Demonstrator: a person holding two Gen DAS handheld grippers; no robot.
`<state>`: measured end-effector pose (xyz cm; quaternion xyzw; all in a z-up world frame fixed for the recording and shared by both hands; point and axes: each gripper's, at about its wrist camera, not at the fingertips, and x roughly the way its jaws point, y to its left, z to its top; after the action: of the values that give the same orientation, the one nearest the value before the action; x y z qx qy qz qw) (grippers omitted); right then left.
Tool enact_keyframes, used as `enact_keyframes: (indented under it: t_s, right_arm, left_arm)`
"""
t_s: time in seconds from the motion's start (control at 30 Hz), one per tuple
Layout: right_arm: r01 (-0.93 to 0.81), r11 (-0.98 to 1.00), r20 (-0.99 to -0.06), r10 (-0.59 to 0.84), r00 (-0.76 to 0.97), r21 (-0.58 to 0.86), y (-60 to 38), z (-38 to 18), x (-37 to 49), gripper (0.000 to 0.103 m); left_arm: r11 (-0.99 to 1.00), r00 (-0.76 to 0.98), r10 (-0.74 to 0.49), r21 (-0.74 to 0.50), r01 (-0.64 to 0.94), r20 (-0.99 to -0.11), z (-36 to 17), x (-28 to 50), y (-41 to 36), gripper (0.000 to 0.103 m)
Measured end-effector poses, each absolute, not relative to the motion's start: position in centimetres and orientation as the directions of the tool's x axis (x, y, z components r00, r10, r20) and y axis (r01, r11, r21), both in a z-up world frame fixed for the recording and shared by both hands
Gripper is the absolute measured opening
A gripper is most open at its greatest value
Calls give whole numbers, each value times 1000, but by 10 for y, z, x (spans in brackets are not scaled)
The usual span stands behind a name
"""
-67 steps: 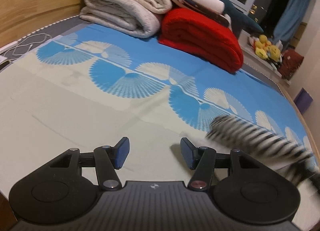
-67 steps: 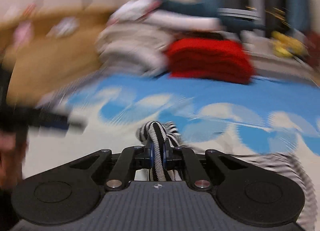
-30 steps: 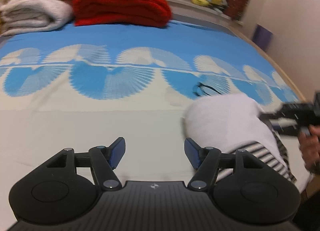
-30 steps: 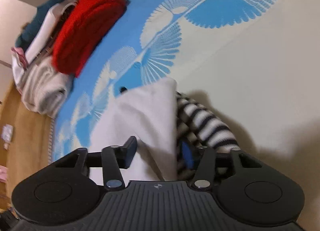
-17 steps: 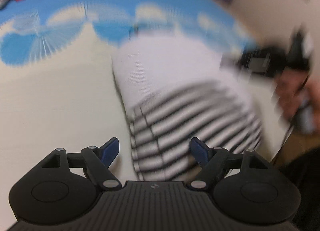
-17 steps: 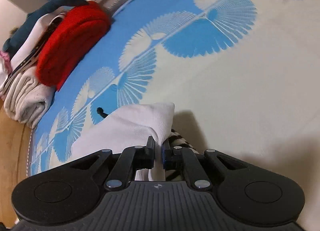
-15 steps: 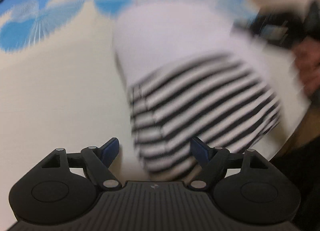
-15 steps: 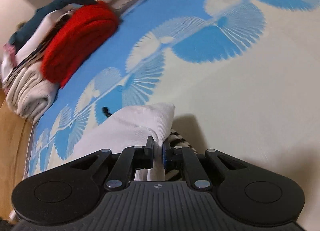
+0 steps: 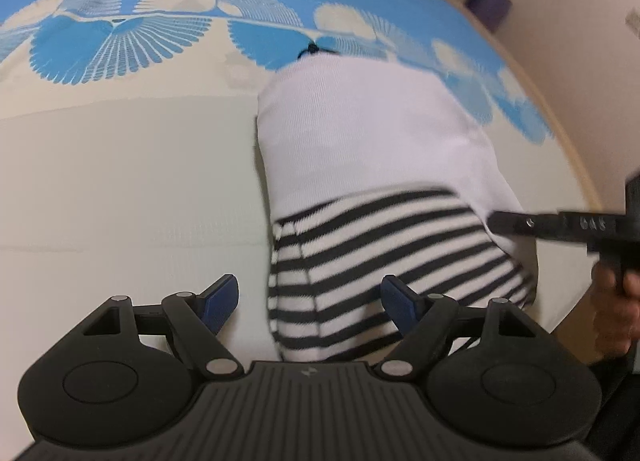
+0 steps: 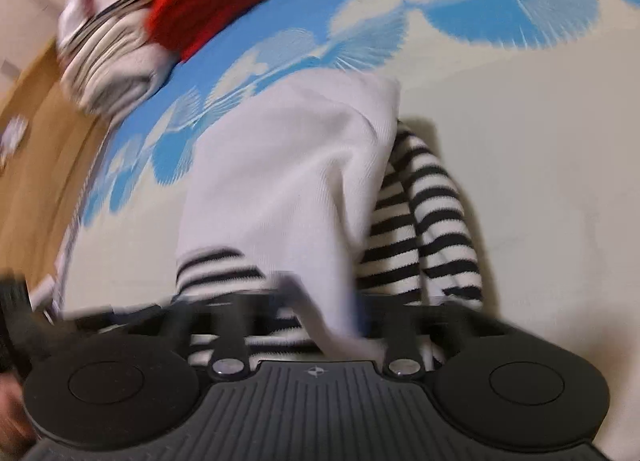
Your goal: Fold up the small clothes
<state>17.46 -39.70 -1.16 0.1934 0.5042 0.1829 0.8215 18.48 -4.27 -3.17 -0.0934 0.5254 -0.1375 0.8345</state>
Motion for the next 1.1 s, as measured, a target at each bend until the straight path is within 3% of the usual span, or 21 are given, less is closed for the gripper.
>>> enact_keyframes:
  t_s: [0.13,0.3,0.47,0.53,0.57,0.6,0.67,0.7,0.97,1.03,1.07,1.1]
  right_arm:
    - [-27,790,-672,539,508,613,-439,5,157,10]
    - [23,900,-840,396,372,435,-431,-22,156,10]
    - [13,918,-857,364,365,396,-419,-23,164,13]
    - [17,923,-847,346,402,385,-418,-16,166,21]
    - [22,923,-833,336,439,385,-419,-12,168,31]
    - [31,920,-816,331,474,392,-421,-9,168,48]
    - [63,909,-790,322,522,412,-427,-7,174,68]
    - [80,907,-792,315,523,413,-429,-10,178,69]
    - [135,899,-851,333,405,416,-419,-50,214,71]
    - [155,887,-847,345,404,435,-418,-52,217,61]
    - [152,881,-840,357,409,449,-415,-52,218,44]
    - [146,875,-833,370,412,461,-414,-52,219,34]
  left_arm:
    - [931,406,-366,-337,143,-838,-28,184,-48,83]
    - [933,348,-355,-308,185,-867,-40,180,-64,83]
    - [960,219,-250,-212,183,-943,-68,179,-70,87]
    - [955,232,-274,-237,176,-933,-60,183,-67,85]
    - [951,251,-297,-262,163,-921,-55,186,-62,85]
    - [942,275,-332,-304,139,-902,-48,189,-56,85]
    - [908,318,-414,-411,81,-853,-39,201,-41,86]
    - [894,341,-433,-445,48,-834,-36,208,-34,86]
    - [821,330,-487,-553,-144,-809,-80,265,-23,88]
    - [801,352,-505,-580,-149,-788,-91,272,-27,92]
    - [791,360,-512,-592,-156,-780,-96,275,-27,92]
    - [779,367,-522,-605,-163,-770,-101,274,-28,92]
